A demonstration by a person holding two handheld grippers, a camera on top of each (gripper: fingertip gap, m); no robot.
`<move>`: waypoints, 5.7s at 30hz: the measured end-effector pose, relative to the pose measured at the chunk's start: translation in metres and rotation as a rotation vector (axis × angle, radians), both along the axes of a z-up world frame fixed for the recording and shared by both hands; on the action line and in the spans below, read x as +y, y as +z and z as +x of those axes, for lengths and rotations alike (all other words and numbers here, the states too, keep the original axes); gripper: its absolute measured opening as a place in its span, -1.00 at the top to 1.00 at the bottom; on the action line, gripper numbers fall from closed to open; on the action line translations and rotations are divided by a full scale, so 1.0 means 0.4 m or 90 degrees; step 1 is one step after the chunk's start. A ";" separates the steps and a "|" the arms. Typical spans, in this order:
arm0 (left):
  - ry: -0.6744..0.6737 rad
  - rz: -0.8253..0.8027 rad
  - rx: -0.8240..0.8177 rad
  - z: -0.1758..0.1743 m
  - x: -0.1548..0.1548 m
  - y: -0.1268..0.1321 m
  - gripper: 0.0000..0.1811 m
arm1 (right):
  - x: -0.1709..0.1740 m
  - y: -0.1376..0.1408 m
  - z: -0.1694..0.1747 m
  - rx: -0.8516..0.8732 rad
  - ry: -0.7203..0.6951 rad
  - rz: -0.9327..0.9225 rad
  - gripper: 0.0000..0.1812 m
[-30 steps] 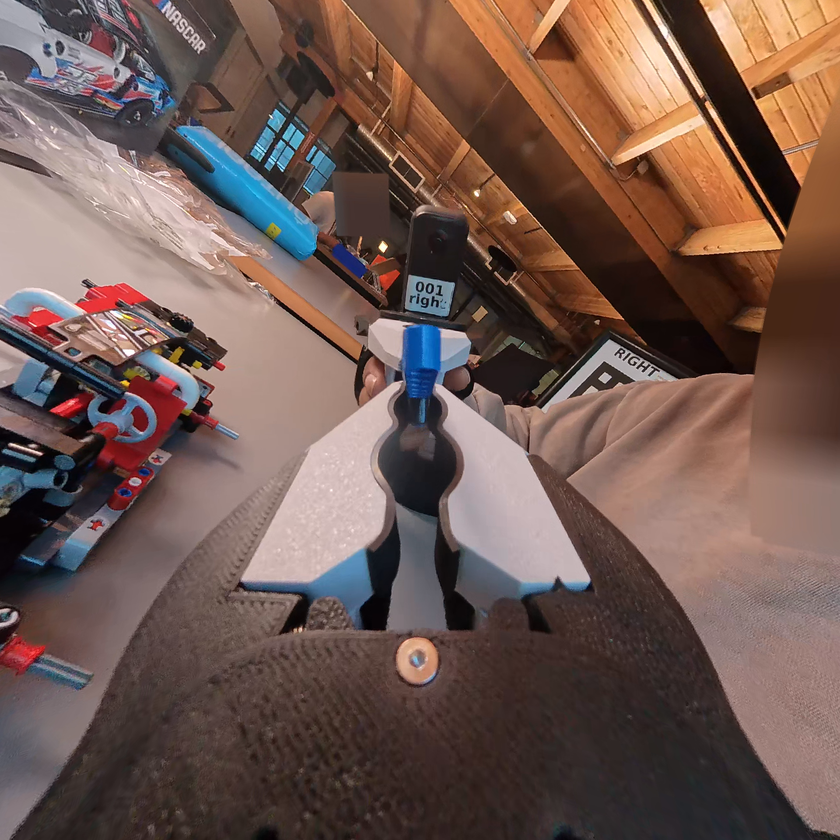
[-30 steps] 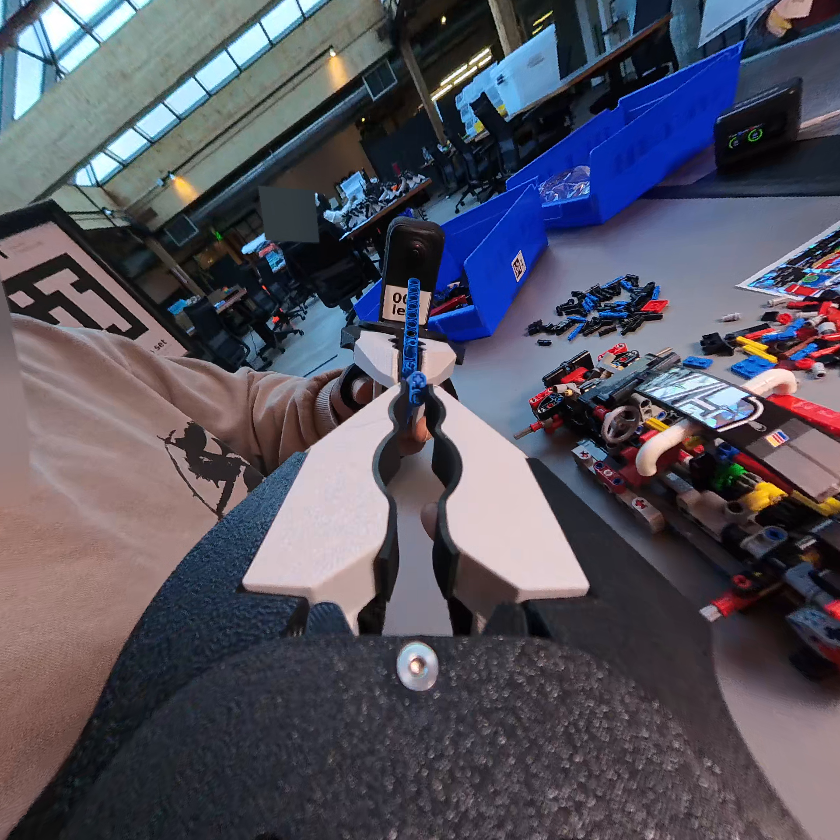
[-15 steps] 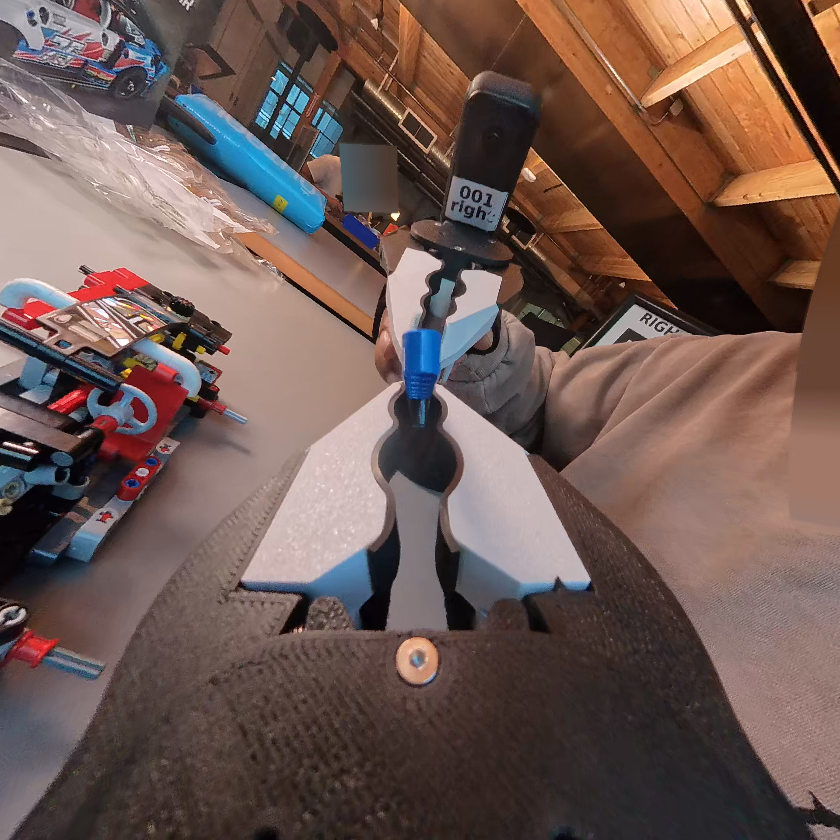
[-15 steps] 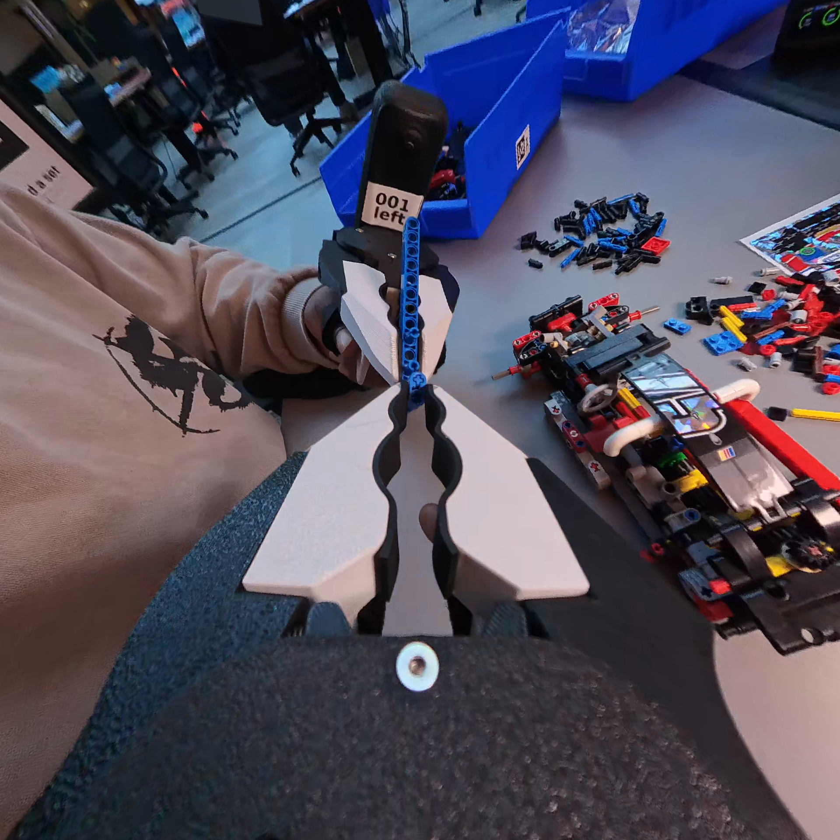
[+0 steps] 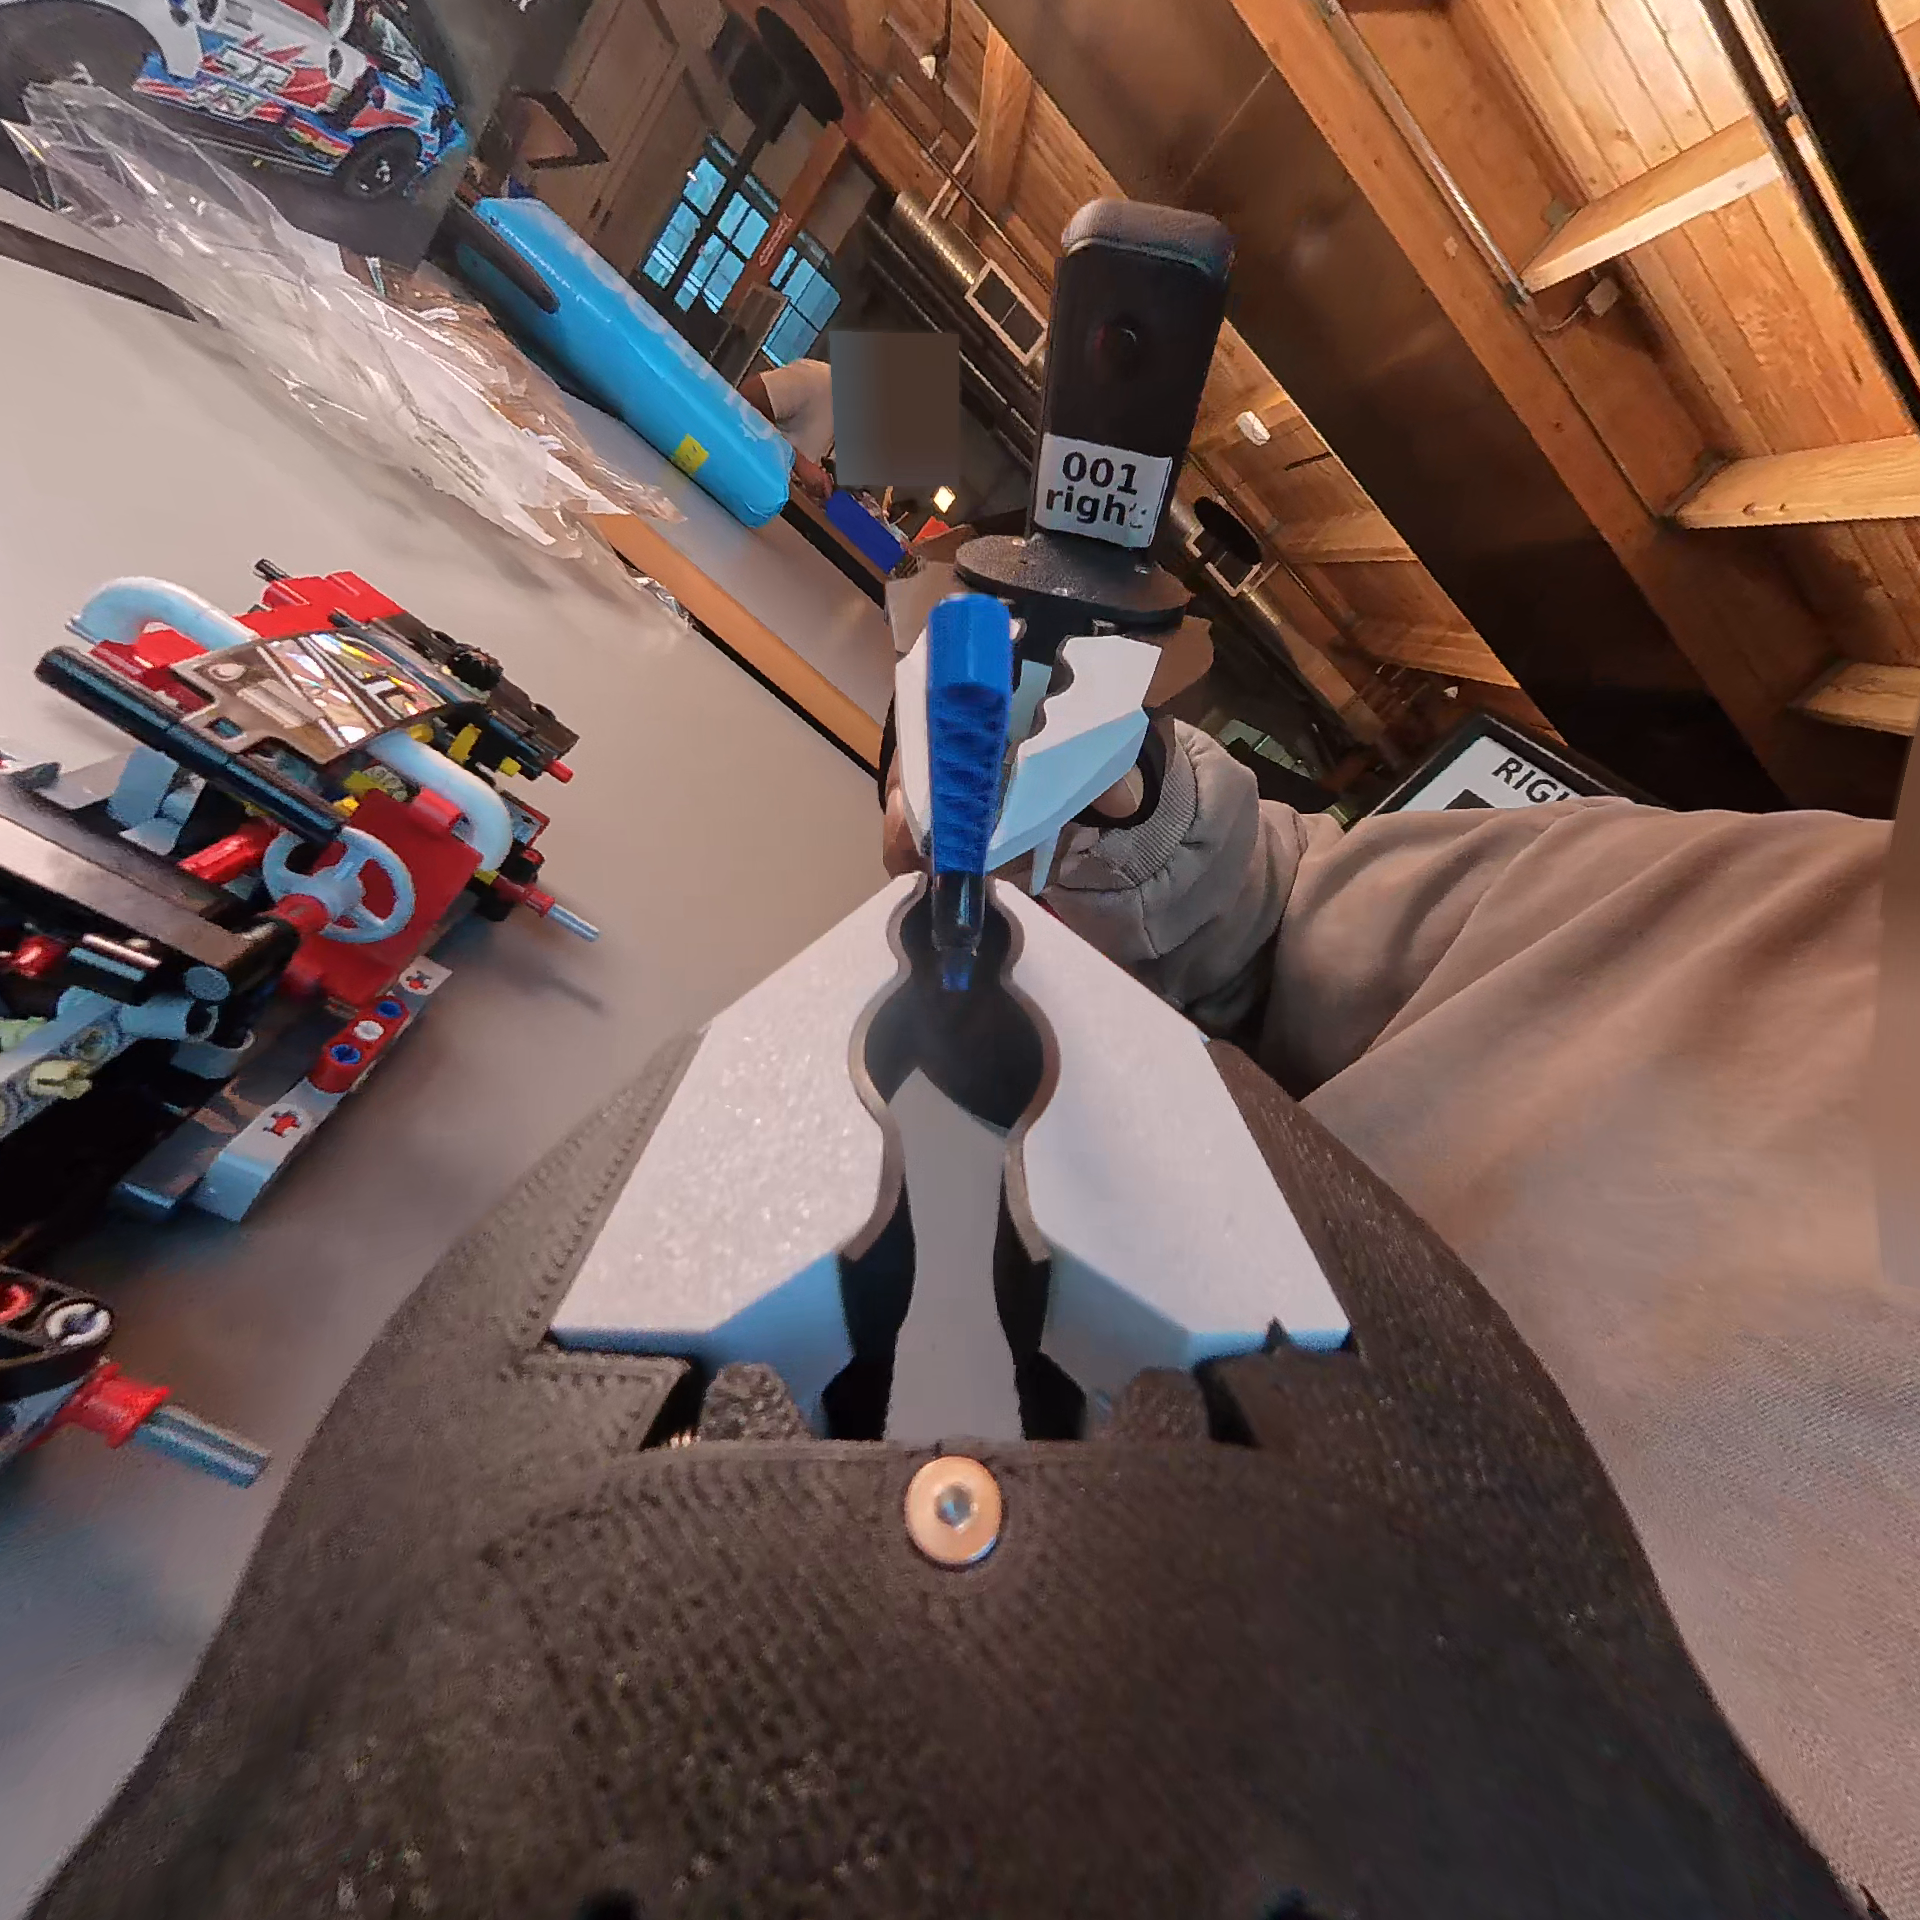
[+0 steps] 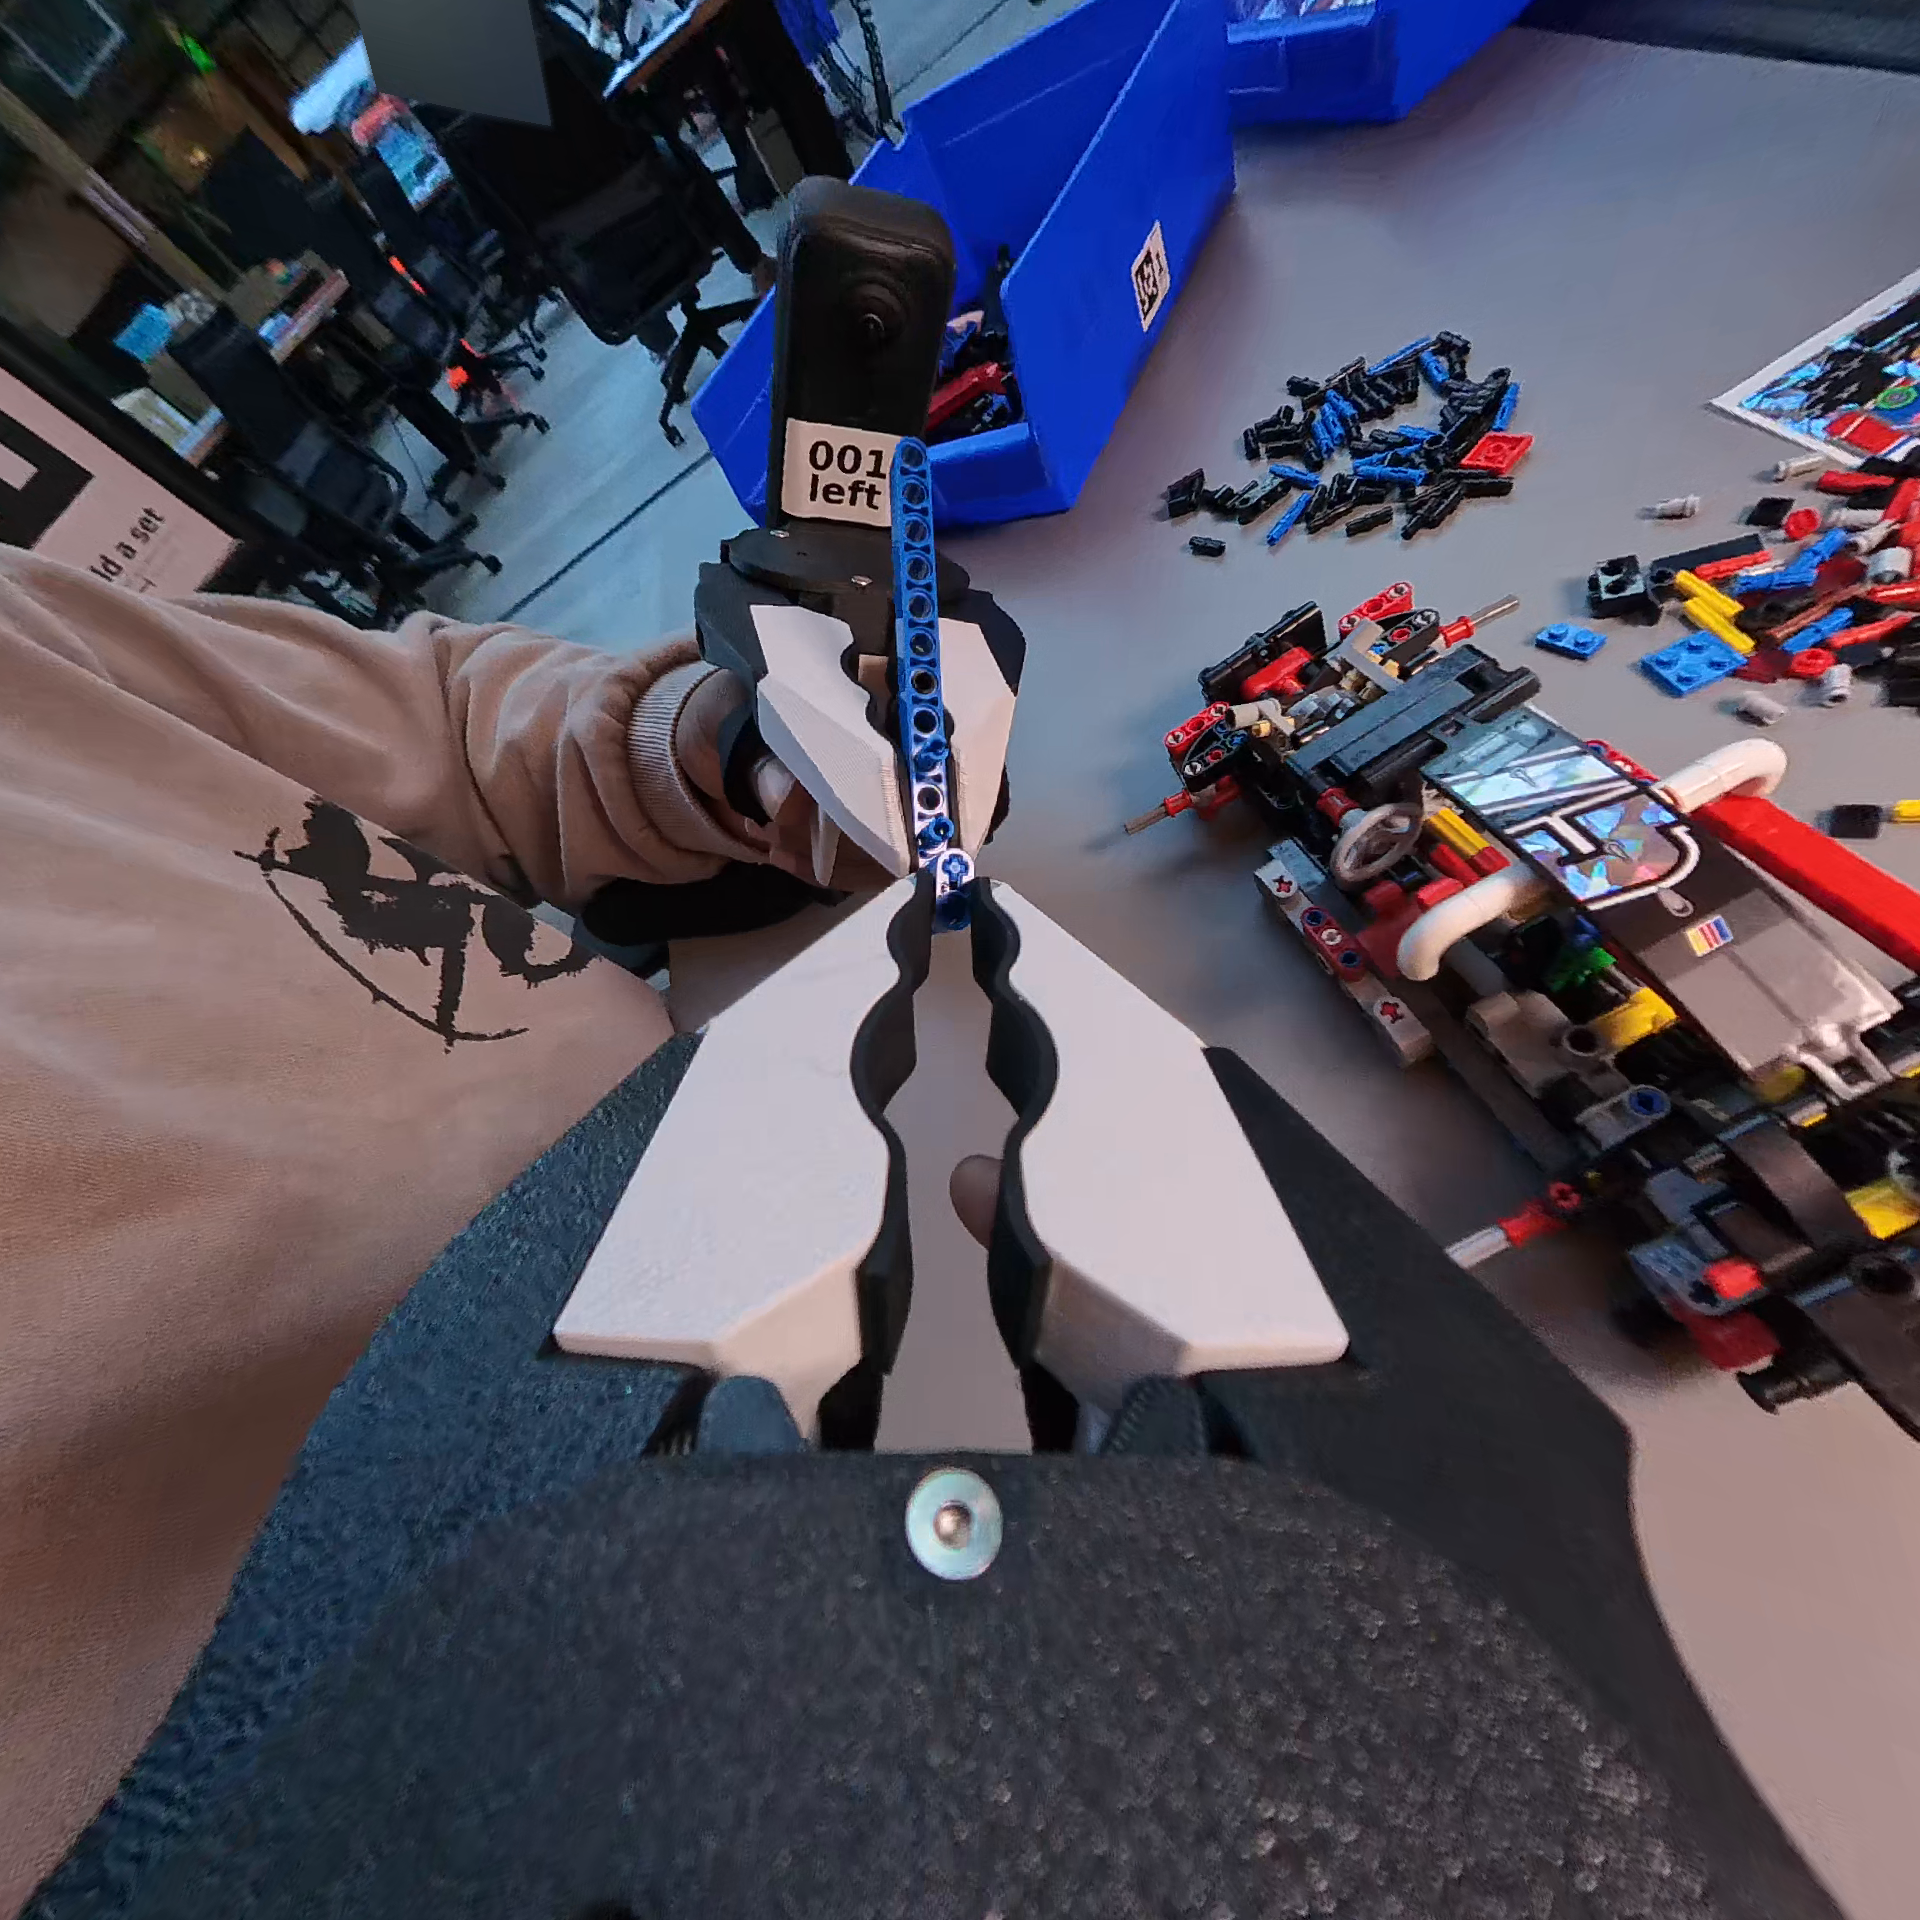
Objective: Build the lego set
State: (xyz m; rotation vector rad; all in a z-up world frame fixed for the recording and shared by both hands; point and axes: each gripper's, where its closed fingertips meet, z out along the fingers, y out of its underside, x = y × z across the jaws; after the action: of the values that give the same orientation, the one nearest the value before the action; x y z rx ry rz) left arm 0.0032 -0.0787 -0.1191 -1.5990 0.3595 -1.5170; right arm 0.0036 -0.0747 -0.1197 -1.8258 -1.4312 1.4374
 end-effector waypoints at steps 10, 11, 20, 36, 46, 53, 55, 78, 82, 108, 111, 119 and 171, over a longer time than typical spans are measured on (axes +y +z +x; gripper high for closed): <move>0.022 -0.051 -0.044 -0.025 0.023 -0.005 0.96 | 0.000 -0.029 -0.018 0.039 -0.035 -0.086 0.95; 0.023 -0.053 -0.051 -0.027 0.026 -0.002 0.96 | -0.008 -0.036 -0.024 0.045 -0.036 -0.088 0.95; 0.029 -0.055 -0.096 -0.046 0.033 0.015 0.96 | 0.001 -0.015 -0.042 0.172 -0.115 -0.163 0.96; 0.074 -0.040 -0.113 -0.050 0.043 0.016 0.95 | 0.008 -0.019 -0.051 0.248 -0.184 -0.203 0.96; 0.089 -0.049 -0.133 -0.055 0.053 0.009 0.95 | 0.013 -0.029 -0.058 0.236 -0.194 -0.171 0.95; 0.092 -0.045 -0.144 -0.050 0.052 0.011 0.95 | 0.014 -0.016 -0.069 0.231 -0.191 -0.128 0.95; 0.095 -0.039 -0.144 -0.050 0.051 0.015 0.95 | 0.014 -0.013 -0.070 0.232 -0.195 -0.111 0.96; 0.095 0.014 -0.134 -0.025 0.039 0.018 0.96 | 0.001 -0.025 -0.063 0.191 -0.169 -0.030 0.87; 0.094 0.030 -0.108 -0.016 0.035 0.014 0.96 | -0.005 -0.021 -0.060 0.193 -0.154 -0.023 0.93; -0.124 0.264 0.654 0.002 -0.035 -0.289 0.94 | -0.017 -0.278 0.057 -0.344 0.249 0.419 0.93; -0.123 0.259 0.661 -0.007 -0.034 -0.294 0.93 | -0.011 -0.244 0.065 -0.296 0.199 0.406 0.85; -0.110 0.268 0.600 -0.022 -0.035 -0.234 0.78 | -0.195 -0.219 0.068 -0.170 0.200 0.268 0.83; -0.009 0.431 0.334 0.037 -0.098 0.012 0.88 | -0.100 0.048 0.057 0.211 -0.090 0.112 0.85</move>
State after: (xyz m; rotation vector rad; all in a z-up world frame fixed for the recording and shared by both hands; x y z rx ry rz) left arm 0.0182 -0.1180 -0.1144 -1.3984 1.0518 -0.8143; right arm 0.0264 -0.1149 -0.1005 -1.4696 -1.1969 1.4156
